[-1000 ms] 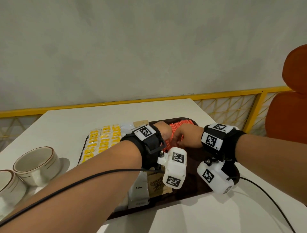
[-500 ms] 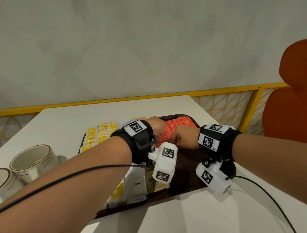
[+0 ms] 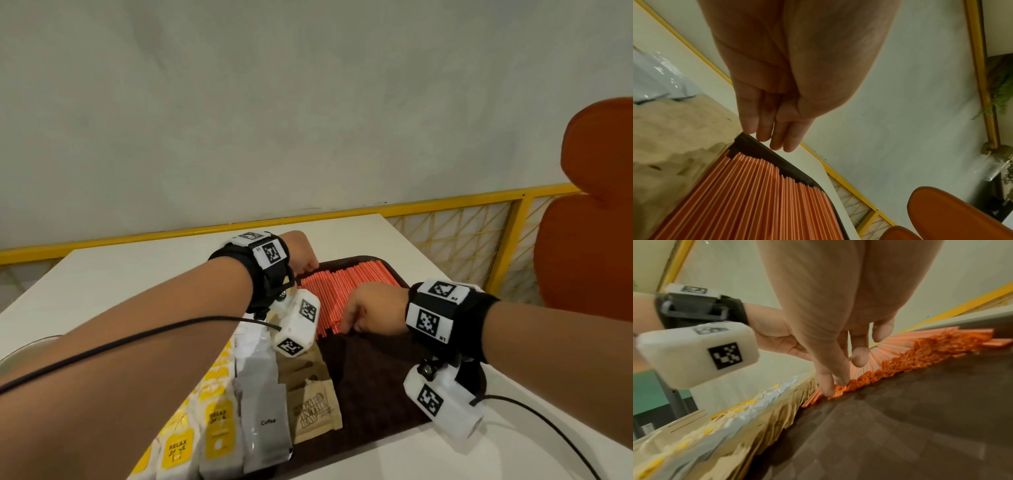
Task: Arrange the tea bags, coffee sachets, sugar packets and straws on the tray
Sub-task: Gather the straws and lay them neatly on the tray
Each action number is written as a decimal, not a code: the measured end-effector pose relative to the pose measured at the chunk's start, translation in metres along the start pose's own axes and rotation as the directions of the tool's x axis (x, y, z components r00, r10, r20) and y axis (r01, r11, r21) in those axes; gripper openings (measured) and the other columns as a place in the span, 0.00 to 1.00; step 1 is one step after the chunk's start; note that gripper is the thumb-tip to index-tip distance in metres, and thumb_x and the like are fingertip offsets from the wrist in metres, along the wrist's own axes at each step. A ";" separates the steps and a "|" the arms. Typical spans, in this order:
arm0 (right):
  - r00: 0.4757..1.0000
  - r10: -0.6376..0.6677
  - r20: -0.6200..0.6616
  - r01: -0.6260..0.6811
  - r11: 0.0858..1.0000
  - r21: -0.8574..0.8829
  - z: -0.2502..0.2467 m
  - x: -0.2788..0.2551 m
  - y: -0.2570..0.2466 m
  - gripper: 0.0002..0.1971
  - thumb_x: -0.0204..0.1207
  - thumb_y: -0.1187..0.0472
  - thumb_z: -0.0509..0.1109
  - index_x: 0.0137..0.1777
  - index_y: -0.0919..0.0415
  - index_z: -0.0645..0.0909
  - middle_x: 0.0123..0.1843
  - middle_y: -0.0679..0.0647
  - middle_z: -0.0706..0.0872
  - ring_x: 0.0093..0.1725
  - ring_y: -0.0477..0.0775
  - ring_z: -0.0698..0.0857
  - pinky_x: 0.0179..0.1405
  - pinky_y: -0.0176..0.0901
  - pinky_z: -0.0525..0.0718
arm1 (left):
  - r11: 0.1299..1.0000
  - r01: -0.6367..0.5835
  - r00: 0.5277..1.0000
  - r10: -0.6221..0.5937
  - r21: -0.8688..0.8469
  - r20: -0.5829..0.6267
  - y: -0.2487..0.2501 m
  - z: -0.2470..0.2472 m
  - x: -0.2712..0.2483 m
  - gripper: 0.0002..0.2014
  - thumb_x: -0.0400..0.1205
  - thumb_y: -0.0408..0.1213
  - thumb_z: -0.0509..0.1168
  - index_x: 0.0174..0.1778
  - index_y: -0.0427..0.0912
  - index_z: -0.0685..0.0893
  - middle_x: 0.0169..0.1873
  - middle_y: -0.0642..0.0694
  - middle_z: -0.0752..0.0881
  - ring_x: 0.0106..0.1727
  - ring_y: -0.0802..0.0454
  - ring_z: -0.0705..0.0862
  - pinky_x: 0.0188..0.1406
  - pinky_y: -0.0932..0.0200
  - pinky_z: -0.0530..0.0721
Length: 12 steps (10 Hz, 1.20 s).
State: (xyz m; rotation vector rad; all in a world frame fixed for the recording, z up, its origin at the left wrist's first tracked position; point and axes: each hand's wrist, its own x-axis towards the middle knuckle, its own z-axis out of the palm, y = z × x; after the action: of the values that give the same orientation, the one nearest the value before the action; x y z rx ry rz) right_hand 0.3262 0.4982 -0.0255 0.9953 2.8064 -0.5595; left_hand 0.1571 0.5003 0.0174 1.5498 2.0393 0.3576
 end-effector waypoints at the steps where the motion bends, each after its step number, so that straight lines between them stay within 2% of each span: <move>1: 0.996 -0.069 0.055 0.071 0.997 -0.026 0.001 -0.002 -0.004 0.17 0.77 0.72 0.66 0.61 0.56 0.87 0.54 0.52 0.86 0.53 0.50 0.83 0.49 0.32 0.75 | 0.987 -0.016 1.000 0.019 0.159 -0.016 0.010 0.005 0.002 0.16 0.85 0.27 0.55 0.67 0.31 0.79 0.59 0.41 0.81 0.60 0.47 0.80 0.59 0.59 0.76; 2: 0.990 -0.102 0.095 0.104 0.994 -0.013 0.003 -0.002 -0.005 0.19 0.77 0.72 0.64 0.62 0.54 0.86 0.54 0.55 0.84 0.55 0.53 0.82 0.55 0.37 0.77 | 0.913 -0.073 0.997 0.067 0.402 0.030 0.008 0.009 0.012 0.18 0.86 0.29 0.54 0.72 0.35 0.76 0.68 0.40 0.79 0.61 0.46 0.80 0.51 0.62 0.78; 3: 0.986 -0.126 0.107 0.121 0.992 0.045 0.003 -0.001 -0.004 0.19 0.78 0.72 0.63 0.62 0.53 0.86 0.55 0.57 0.84 0.54 0.53 0.81 0.58 0.40 0.78 | 0.969 -0.034 0.999 0.040 0.244 -0.020 0.001 0.014 0.029 0.17 0.85 0.35 0.59 0.67 0.35 0.81 0.64 0.39 0.83 0.50 0.50 0.76 0.31 0.68 0.71; 4: 0.986 -0.119 0.114 0.115 0.992 0.044 0.004 0.002 -0.002 0.21 0.78 0.73 0.63 0.65 0.53 0.84 0.46 0.50 0.80 0.48 0.48 0.78 0.56 0.38 0.76 | 0.961 -0.041 0.999 0.039 0.275 0.011 -0.001 0.017 0.041 0.17 0.85 0.36 0.59 0.67 0.35 0.81 0.42 0.48 0.82 0.49 0.51 0.75 0.30 0.69 0.70; 5: 0.990 -0.118 0.076 0.115 0.992 0.042 0.004 0.005 0.001 0.21 0.78 0.73 0.63 0.65 0.55 0.84 0.44 0.48 0.81 0.48 0.47 0.78 0.50 0.30 0.74 | 0.955 -0.038 0.999 0.031 0.293 0.029 -0.002 0.020 0.050 0.17 0.85 0.35 0.59 0.68 0.34 0.80 0.31 0.52 0.72 0.48 0.51 0.75 0.29 0.69 0.70; 6: 0.988 -0.137 0.070 0.133 0.989 0.057 0.001 0.005 0.005 0.17 0.78 0.71 0.65 0.61 0.56 0.87 0.48 0.52 0.83 0.45 0.44 0.79 0.41 0.19 0.71 | 0.913 -0.070 0.997 0.054 0.401 0.050 -0.004 0.022 0.052 0.17 0.85 0.34 0.58 0.68 0.34 0.80 0.31 0.52 0.72 0.43 0.52 0.76 0.29 0.69 0.70; 7: 0.989 -0.120 0.089 0.118 0.993 0.030 0.000 0.003 0.007 0.15 0.79 0.70 0.66 0.60 0.56 0.87 0.49 0.49 0.82 0.46 0.43 0.78 0.41 0.19 0.70 | 0.830 -0.101 0.994 0.057 0.549 0.095 0.001 0.023 0.052 0.16 0.86 0.31 0.55 0.68 0.33 0.79 0.34 0.48 0.74 0.44 0.50 0.75 0.32 0.64 0.73; 8: 0.993 -0.089 0.074 0.090 0.996 -0.006 0.001 0.004 0.010 0.16 0.78 0.70 0.66 0.61 0.56 0.87 0.49 0.49 0.82 0.49 0.45 0.79 0.41 0.20 0.70 | 0.717 -0.097 0.994 0.030 0.690 0.108 0.006 0.024 0.047 0.14 0.86 0.28 0.52 0.63 0.39 0.78 0.35 0.49 0.73 0.34 0.54 0.72 0.34 0.67 0.71; 9: 0.995 -0.078 0.057 0.077 0.997 0.022 -0.001 0.002 0.010 0.15 0.78 0.70 0.66 0.60 0.57 0.87 0.50 0.50 0.83 0.50 0.46 0.80 0.42 0.20 0.71 | 0.633 -0.140 0.989 0.048 0.761 0.142 0.009 0.025 0.046 0.17 0.86 0.31 0.55 0.71 0.35 0.76 0.35 0.49 0.73 0.35 0.53 0.73 0.34 0.68 0.70; 10: 0.992 -0.100 0.078 0.099 0.995 0.019 -0.002 -0.001 0.006 0.16 0.78 0.70 0.66 0.62 0.55 0.86 0.52 0.54 0.85 0.53 0.51 0.82 0.51 0.31 0.77 | 0.580 -0.151 0.987 0.049 0.801 0.151 0.012 0.025 0.040 0.17 0.86 0.32 0.56 0.72 0.36 0.76 0.33 0.51 0.72 0.41 0.51 0.74 0.46 0.65 0.69; 11: 0.991 -0.096 0.098 0.099 0.995 -0.026 0.001 -0.002 0.003 0.19 0.79 0.71 0.64 0.65 0.54 0.84 0.48 0.50 0.82 0.50 0.49 0.79 0.54 0.36 0.75 | 0.613 -0.099 0.992 -0.005 0.784 0.129 0.016 0.027 0.038 0.18 0.86 0.33 0.57 0.72 0.37 0.77 0.34 0.51 0.73 0.31 0.55 0.72 0.42 0.65 0.72; 12: 0.992 -0.090 0.089 0.093 0.995 -0.039 0.000 -0.001 0.003 0.19 0.79 0.71 0.64 0.66 0.55 0.83 0.49 0.51 0.82 0.50 0.49 0.79 0.52 0.32 0.73 | 0.722 -0.051 0.997 -0.003 0.690 0.076 0.019 0.030 0.037 0.19 0.86 0.30 0.54 0.74 0.37 0.73 0.39 0.50 0.77 0.34 0.53 0.71 0.50 0.62 0.74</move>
State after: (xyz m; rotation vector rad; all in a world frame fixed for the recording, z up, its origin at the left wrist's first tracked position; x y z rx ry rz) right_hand 0.3291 0.4998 -0.0267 0.8173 2.7851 -0.5371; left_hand 0.1827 0.5372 -0.0072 1.9653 2.2199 -0.5324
